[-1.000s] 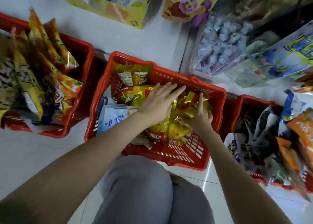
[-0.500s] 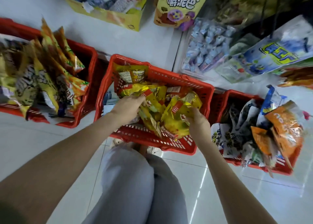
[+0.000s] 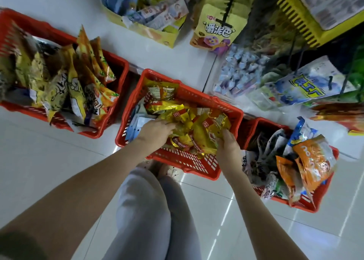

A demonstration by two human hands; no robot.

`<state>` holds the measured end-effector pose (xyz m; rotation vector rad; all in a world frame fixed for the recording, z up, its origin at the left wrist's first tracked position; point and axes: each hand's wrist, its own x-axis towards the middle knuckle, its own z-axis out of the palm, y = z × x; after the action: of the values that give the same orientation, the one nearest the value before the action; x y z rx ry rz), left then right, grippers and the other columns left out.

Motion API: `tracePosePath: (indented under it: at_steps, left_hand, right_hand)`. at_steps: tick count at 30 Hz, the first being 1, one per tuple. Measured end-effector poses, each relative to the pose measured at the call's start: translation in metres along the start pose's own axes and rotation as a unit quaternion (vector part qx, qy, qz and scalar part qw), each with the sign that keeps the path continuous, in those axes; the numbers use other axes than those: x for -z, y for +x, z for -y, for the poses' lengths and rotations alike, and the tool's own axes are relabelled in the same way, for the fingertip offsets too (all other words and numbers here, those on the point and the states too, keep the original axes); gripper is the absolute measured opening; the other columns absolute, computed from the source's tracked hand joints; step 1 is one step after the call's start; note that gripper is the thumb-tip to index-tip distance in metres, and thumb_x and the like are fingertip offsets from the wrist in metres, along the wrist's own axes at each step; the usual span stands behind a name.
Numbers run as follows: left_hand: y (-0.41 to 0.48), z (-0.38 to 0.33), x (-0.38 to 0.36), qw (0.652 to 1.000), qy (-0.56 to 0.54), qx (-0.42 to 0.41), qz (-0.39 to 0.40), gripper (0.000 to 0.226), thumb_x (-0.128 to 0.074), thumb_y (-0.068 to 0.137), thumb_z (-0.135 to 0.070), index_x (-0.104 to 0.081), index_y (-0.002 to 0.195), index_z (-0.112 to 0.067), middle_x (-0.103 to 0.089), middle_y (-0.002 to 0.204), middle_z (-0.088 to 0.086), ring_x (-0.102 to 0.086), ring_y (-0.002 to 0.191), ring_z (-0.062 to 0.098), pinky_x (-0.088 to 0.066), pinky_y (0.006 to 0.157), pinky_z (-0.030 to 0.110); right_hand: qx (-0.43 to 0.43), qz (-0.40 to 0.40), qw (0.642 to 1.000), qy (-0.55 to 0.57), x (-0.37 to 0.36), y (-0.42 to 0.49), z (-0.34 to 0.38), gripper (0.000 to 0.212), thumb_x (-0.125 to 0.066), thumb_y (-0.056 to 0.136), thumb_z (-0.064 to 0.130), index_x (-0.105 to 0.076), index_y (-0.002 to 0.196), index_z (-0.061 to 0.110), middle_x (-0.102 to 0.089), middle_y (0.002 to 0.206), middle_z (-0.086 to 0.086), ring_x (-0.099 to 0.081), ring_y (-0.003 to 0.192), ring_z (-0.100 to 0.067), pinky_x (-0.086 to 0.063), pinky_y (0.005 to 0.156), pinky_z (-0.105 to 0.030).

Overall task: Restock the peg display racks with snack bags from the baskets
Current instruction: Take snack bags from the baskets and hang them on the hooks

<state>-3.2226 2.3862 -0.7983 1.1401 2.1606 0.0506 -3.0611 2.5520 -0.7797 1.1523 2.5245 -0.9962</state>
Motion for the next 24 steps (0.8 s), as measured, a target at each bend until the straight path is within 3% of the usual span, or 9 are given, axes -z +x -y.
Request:
tracePosePath:
  at_steps: [5, 8, 12, 15, 17, 24]
  left_hand:
    - [0.009, -0.001, -0.031, 0.999, -0.022, 0.045, 0.017, 0.034, -0.039, 0.101, -0.038, -0.056, 0.120, -0.015, -0.064, 0.114, 0.008, -0.058, 0.108, 0.028, -0.047, 0.083, 0.038]
    - [0.012, -0.003, -0.045, 0.993, -0.048, 0.042, 0.101, 0.038, -0.041, 0.099, -0.044, -0.057, 0.123, -0.019, -0.061, 0.119, 0.009, -0.057, 0.111, 0.028, -0.047, 0.087, 0.040]
    - [0.000, -0.009, -0.055, 0.979, -0.026, 0.016, 0.200, 0.051, -0.049, 0.094, -0.050, -0.047, 0.136, -0.021, -0.054, 0.131, 0.009, -0.051, 0.120, 0.029, -0.043, 0.101, 0.042]
    - [-0.012, -0.021, -0.047, 0.982, -0.046, 0.015, 0.181, 0.060, -0.056, 0.089, -0.051, -0.040, 0.137, -0.018, -0.047, 0.139, 0.008, -0.044, 0.128, 0.029, -0.034, 0.107, 0.043]
    - [-0.018, -0.031, -0.037, 0.982, -0.076, 0.022, 0.174, 0.060, -0.060, 0.088, -0.049, -0.041, 0.132, -0.014, -0.048, 0.138, 0.007, -0.044, 0.128, 0.029, -0.032, 0.107, 0.043]
    - [-0.033, -0.052, -0.014, 0.984, -0.119, 0.114, 0.071, 0.065, -0.058, 0.093, -0.028, -0.025, 0.144, -0.007, -0.041, 0.142, 0.014, -0.045, 0.127, 0.033, -0.038, 0.101, 0.041]
  right_hand:
    - [0.010, 0.073, 0.996, -0.053, -0.050, -0.004, -0.013, 0.032, -0.043, 0.089, -0.011, -0.055, 0.116, -0.002, -0.054, 0.117, -0.019, -0.054, 0.103, -0.037, -0.050, 0.080, -0.042]
    - [-0.024, 0.142, 0.986, -0.084, -0.064, -0.008, -0.006, 0.046, -0.045, 0.088, -0.005, -0.047, 0.132, 0.006, -0.048, 0.128, -0.015, -0.045, 0.119, -0.033, -0.041, 0.100, -0.048]
    - [-0.048, 0.219, 0.968, -0.111, -0.071, -0.016, 0.005, 0.067, -0.052, 0.088, 0.010, -0.024, 0.147, 0.020, -0.033, 0.144, -0.007, -0.031, 0.134, -0.029, -0.028, 0.111, -0.050]
    - [-0.052, 0.251, 0.961, -0.100, -0.070, -0.019, 0.010, 0.081, -0.060, 0.089, 0.021, -0.008, 0.152, 0.022, -0.020, 0.154, -0.006, -0.018, 0.141, -0.030, -0.024, 0.113, -0.054]
    - [-0.039, 0.249, 0.965, -0.079, -0.066, -0.022, 0.016, 0.088, -0.065, 0.087, 0.025, -0.006, 0.152, 0.022, -0.020, 0.155, -0.007, -0.018, 0.142, -0.031, -0.027, 0.112, -0.055]
    - [-0.041, 0.236, 0.969, -0.064, -0.039, -0.037, 0.038, 0.073, -0.055, 0.093, 0.015, -0.013, 0.152, 0.014, -0.018, 0.157, -0.009, -0.015, 0.145, -0.027, -0.024, 0.114, -0.048]
